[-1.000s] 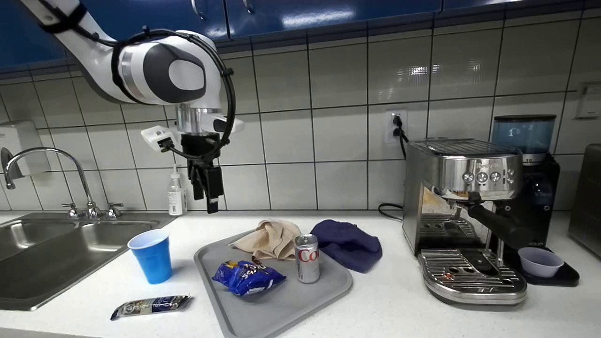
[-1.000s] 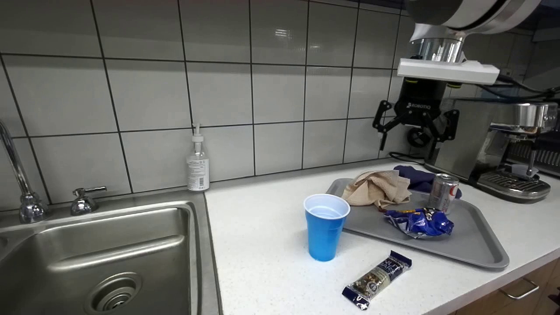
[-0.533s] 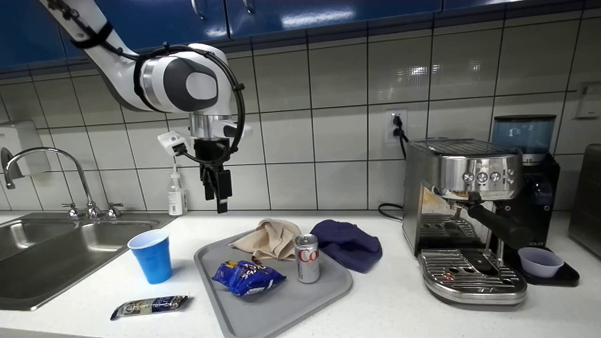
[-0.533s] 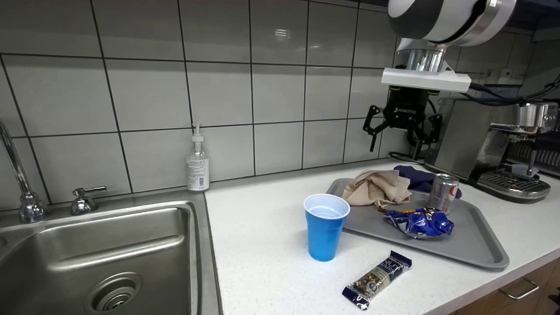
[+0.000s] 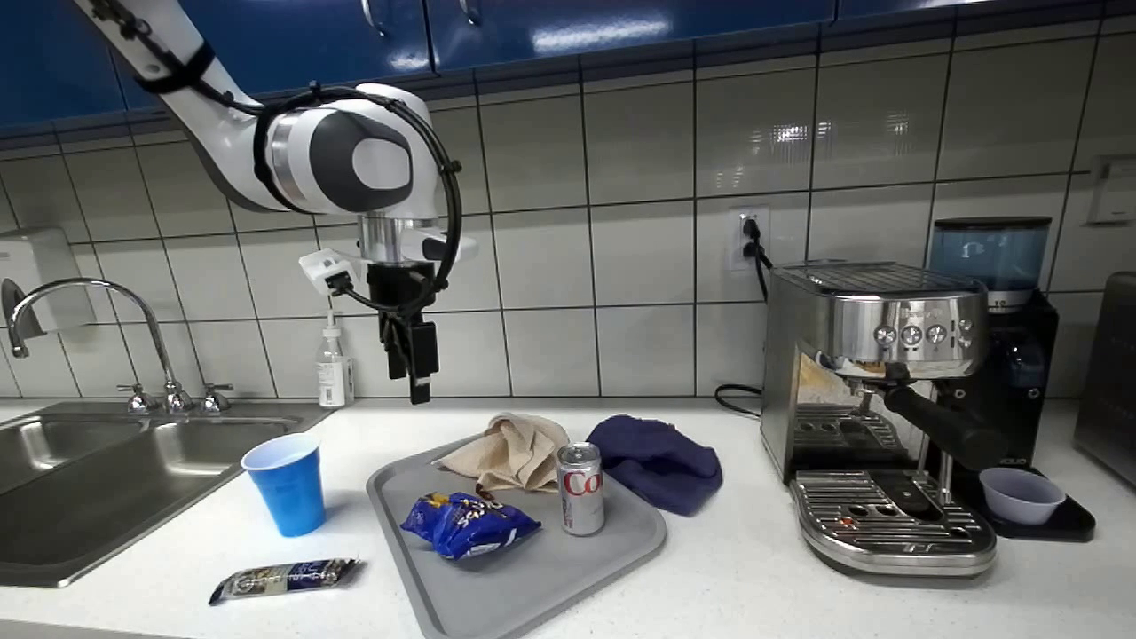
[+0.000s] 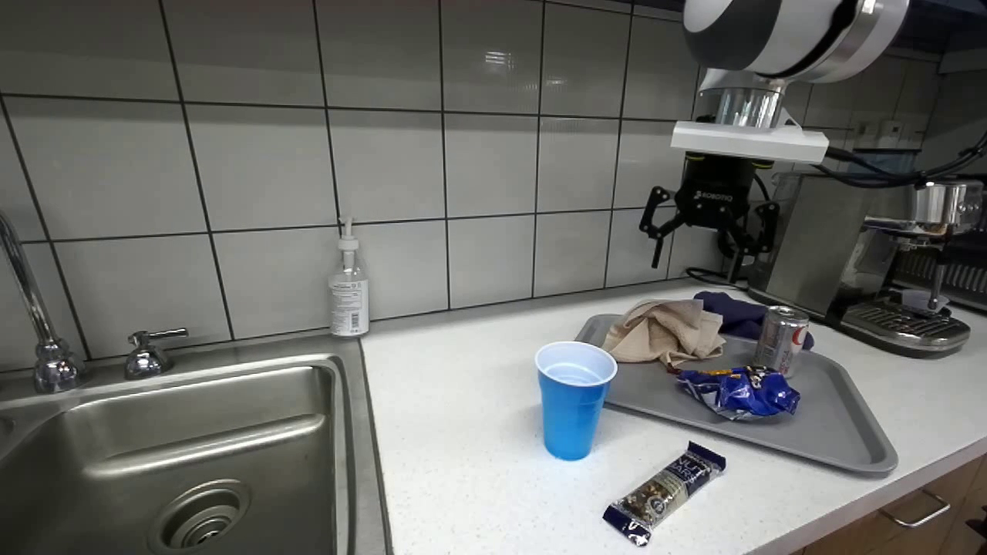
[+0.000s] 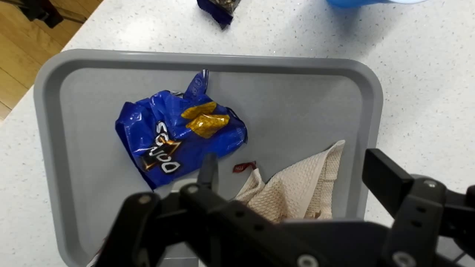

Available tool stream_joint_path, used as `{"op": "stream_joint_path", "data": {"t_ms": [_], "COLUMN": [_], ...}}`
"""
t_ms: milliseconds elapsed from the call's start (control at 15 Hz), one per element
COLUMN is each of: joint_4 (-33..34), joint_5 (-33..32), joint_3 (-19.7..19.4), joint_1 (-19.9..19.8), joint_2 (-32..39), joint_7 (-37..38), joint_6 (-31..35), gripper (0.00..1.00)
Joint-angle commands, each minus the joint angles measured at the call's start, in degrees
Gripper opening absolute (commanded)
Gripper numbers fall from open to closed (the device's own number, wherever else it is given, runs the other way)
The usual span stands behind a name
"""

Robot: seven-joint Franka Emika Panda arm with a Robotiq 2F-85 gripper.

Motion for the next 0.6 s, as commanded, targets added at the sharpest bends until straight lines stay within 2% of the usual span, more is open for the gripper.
{"op": "stream_joint_path", "data": {"t_ms": [0, 533], "joint_4": [0.97, 5.57], "joint_5": [-1.31, -4.51], "joint_3": [-0.29, -3.12], "joint_1": [0.01, 0.74], "joint_2": [2.08, 10.72], "joint_7": [7.80, 26.02], "joint_6": [1.90, 6.23], "gripper": [1.00, 1.00]}}
